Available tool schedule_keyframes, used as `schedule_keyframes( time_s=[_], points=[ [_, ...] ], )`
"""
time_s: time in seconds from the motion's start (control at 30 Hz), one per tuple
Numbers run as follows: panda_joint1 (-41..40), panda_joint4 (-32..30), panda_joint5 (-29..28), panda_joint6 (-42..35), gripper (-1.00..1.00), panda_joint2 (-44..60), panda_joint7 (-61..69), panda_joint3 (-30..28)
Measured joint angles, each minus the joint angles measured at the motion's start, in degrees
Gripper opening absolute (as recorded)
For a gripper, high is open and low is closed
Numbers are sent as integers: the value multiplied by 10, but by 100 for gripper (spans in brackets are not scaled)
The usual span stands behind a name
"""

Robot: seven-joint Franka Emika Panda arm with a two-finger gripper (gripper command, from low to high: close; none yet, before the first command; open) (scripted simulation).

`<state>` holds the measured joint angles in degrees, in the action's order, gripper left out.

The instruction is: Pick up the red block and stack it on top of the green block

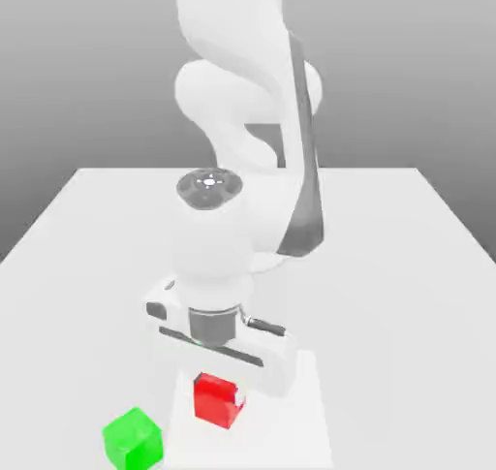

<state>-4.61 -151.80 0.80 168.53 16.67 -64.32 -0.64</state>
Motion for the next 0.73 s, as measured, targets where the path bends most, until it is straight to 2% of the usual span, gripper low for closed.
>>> schedule_keyframes(
  time_s=[0.23,0.47,0.6,0.63,0.73],
  points=[
    [-1,-11,-6,-97,-100,-108,-2,-4],
    [-55,114,6,-196,-100,-80,61,-41],
    [-67,134,21,-144,-100,-9,78,-38],
    [-69,135,23,-130,100,7,80,-36],
    [-69,135,23,-130,100,7,80,-36]
  ],
)
